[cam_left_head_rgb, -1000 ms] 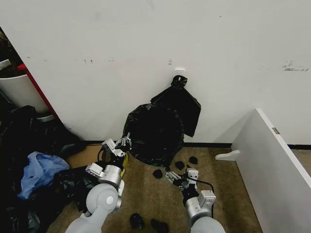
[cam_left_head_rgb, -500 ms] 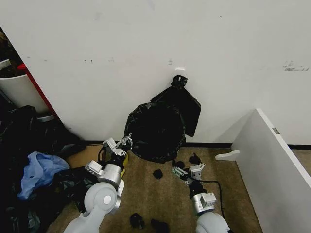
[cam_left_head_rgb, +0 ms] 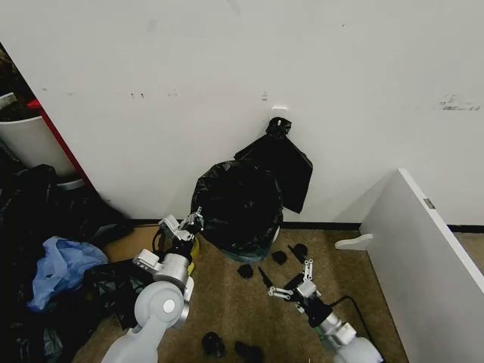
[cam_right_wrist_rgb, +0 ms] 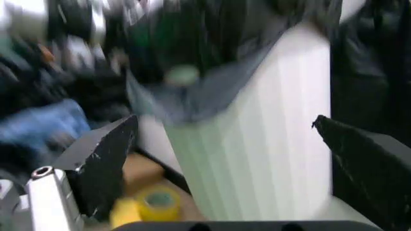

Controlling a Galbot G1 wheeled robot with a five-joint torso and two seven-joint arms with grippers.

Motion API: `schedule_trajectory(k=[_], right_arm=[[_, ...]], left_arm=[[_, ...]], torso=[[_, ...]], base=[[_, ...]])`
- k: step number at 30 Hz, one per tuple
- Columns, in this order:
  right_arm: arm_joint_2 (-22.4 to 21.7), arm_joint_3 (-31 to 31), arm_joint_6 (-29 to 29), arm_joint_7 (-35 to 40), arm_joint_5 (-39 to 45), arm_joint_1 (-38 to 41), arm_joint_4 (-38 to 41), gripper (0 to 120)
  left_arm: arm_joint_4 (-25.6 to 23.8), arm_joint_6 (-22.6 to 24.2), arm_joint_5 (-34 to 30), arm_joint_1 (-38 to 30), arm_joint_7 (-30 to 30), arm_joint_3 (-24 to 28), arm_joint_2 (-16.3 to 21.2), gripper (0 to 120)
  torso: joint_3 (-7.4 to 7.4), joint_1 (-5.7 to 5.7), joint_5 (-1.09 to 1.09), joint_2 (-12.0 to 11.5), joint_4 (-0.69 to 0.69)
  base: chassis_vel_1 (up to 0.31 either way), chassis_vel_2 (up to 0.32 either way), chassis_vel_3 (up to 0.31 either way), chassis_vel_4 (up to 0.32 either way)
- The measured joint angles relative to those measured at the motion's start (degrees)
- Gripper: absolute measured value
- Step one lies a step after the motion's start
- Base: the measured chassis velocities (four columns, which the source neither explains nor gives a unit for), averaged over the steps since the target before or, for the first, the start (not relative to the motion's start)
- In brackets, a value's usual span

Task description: Place the garbage bag over the trash bin.

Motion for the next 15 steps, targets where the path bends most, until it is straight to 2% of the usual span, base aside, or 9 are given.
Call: schedule_trajectory(k=[1, 4, 5, 7, 9, 11, 12, 13, 15], right_arm=[[0.1, 0.8, 0.3, -5.2, 5.7, 0.1, 0.1, 100], [0.5, 2.6, 0.6, -11.0, 15.2, 0.5, 1.4, 100], [0.8, 3.1, 0.7, -10.4, 17.5, 0.6, 2.5, 100], [0.9, 3.2, 0.7, -9.5, 17.9, 0.6, 3.1, 100], [1.9, 4.0, -0.4, 2.5, 15.4, 0.7, 7.3, 100], [2.8, 4.0, -2.2, 13.9, 11.6, 0.9, 10.3, 100], [3.1, 3.8, -2.9, 17.9, 10.3, 0.9, 11.3, 100], [3.1, 3.8, -2.9, 17.9, 10.3, 0.9, 11.3, 100], [3.7, 3.4, -4.1, 22.9, 8.3, 1.0, 12.8, 100]], left_arm=[[-0.1, 0.7, 0.0, 0.1, -0.8, 0.0, 0.1, 5], [-0.4, 3.3, -0.5, 0.6, -2.6, 0.0, 0.5, 5], [-0.6, 5.6, -0.7, 1.0, -3.9, 0.1, 0.8, 5], [-0.7, 6.6, -0.7, 1.1, -4.5, 0.2, 0.9, 5], [-0.3, 10.3, -0.8, 1.8, -7.1, 1.6, 1.2, 5], [0.5, 11.2, -1.0, 2.0, -7.6, 2.3, 1.0, 5], [0.9, 11.5, -1.2, 2.1, -7.8, 2.6, 0.7, 5], [0.9, 11.5, -1.2, 2.1, -7.8, 2.6, 0.7, 5], [1.7, 12.5, -1.6, 2.2, -8.4, 3.0, 0.0, 5]], torso=[[0.00, 0.00, -0.02, 0.0, 0.00], [0.00, 0.00, -0.01, 0.0, 0.00], [0.00, 0.00, -0.01, 0.0, 0.00], [0.00, 0.00, 0.00, 0.0, 0.01], [0.00, 0.00, -0.03, 0.0, 0.00], [0.00, 0.00, -0.01, 0.0, 0.00], [0.00, 0.00, -0.01, 0.0, 0.00], [0.00, 0.00, -0.01, 0.0, 0.00], [0.00, 0.00, -0.02, 0.0, 0.01]], base=[[0.000, 0.000, 0.000, 0.000], [0.000, 0.000, 0.000, 0.000], [0.000, 0.000, 0.000, 0.000], [0.000, 0.000, 0.000, 0.000], [0.000, 0.000, 0.000, 0.000], [0.000, 0.000, 0.000, 0.000], [0.000, 0.000, 0.000, 0.000], [0.000, 0.000, 0.000, 0.000], [0.000, 0.000, 0.000, 0.000]])
